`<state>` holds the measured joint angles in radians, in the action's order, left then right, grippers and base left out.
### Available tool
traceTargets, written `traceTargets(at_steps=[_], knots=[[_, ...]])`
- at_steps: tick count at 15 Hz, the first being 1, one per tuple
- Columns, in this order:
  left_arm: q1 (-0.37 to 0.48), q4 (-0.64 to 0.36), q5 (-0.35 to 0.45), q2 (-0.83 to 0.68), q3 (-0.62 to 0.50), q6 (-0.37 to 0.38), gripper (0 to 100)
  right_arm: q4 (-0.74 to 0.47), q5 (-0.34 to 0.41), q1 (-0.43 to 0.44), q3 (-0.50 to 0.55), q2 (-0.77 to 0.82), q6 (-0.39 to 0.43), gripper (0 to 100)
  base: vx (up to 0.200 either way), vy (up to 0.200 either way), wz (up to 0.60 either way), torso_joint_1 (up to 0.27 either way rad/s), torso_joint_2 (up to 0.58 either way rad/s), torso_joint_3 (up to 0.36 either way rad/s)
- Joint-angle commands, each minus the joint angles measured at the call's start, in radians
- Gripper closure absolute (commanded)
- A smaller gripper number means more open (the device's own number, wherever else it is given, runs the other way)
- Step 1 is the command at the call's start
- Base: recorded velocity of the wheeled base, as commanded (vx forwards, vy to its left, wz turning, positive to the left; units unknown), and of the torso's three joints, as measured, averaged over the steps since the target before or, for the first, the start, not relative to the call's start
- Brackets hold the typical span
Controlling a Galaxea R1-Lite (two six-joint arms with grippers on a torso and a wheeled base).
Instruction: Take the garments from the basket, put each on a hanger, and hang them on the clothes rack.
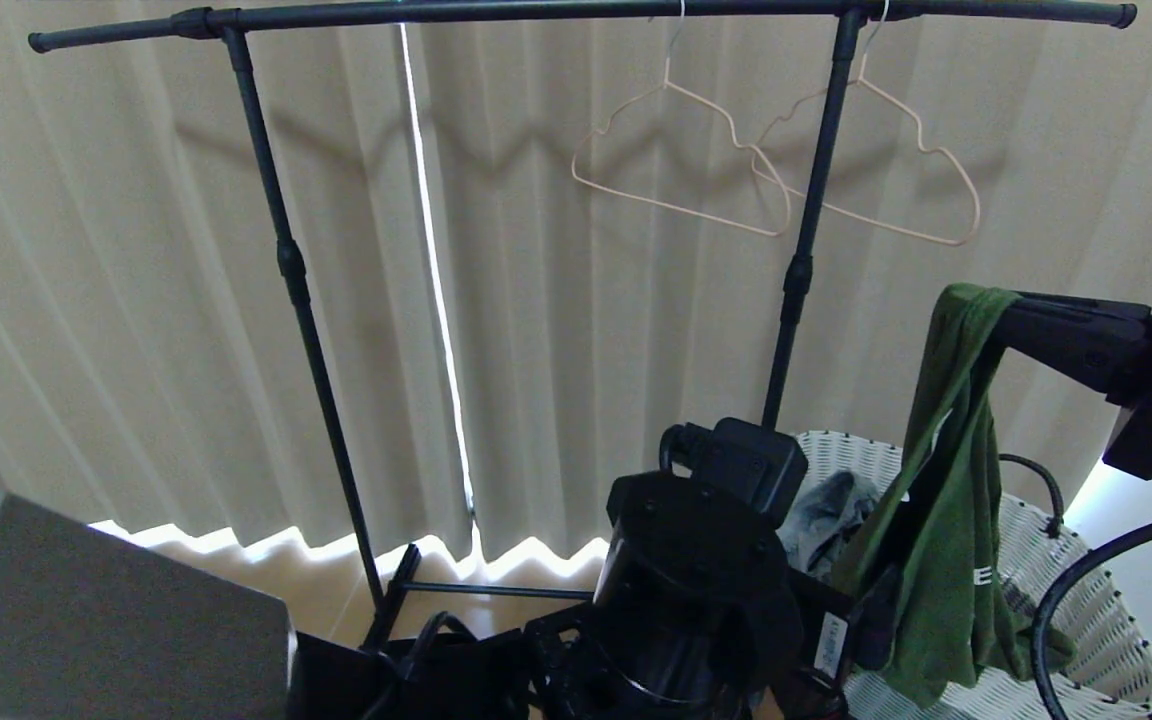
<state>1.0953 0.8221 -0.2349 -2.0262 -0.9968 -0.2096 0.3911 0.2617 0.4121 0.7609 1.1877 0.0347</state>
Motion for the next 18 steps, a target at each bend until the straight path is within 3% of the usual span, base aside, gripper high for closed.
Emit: traceTargets(at_steps=[1,4,10,11,14,17,18], knots=[[-0.020,0.000,-0.001,-0.048,-0.036,-0.001,0,0.000,0.001,0.001,0.000,0.000,0.001,100,0.000,0.000,0.00,0.000,0.00,0.000],[-0.058,-0.001,-0.009,-0.129,-0.040,0.004,0,0.000,0.001,0.001,0.003,-0.006,0.001,100,0.000,0.000,0.00,0.000,0.00,0.000],[-0.058,-0.001,-0.007,-0.121,0.027,0.021,0,0.003,0.001,0.001,0.002,-0.005,0.001,100,0.000,0.000,0.00,0.000,0.00,0.000],[-0.058,-0.001,-0.007,-0.111,0.038,0.021,100,0.003,0.001,0.001,0.000,-0.005,0.001,100,0.000,0.000,0.00,0.000,0.00,0.000],[-0.058,0.003,-0.009,-0.095,0.052,0.022,100,0.005,-0.001,0.001,0.000,-0.003,0.001,100,0.000,0.000,0.00,0.000,0.00,0.000],[-0.095,0.287,-0.037,-0.054,0.236,0.142,100,0.009,-0.001,0.001,0.000,0.026,0.001,100,0.000,0.000,0.00,0.000,0.00,0.000],[-0.118,0.377,-0.037,0.007,0.339,0.234,100,0.009,0.001,0.001,0.000,0.040,0.001,100,0.000,0.000,0.00,0.000,0.00,0.000]])
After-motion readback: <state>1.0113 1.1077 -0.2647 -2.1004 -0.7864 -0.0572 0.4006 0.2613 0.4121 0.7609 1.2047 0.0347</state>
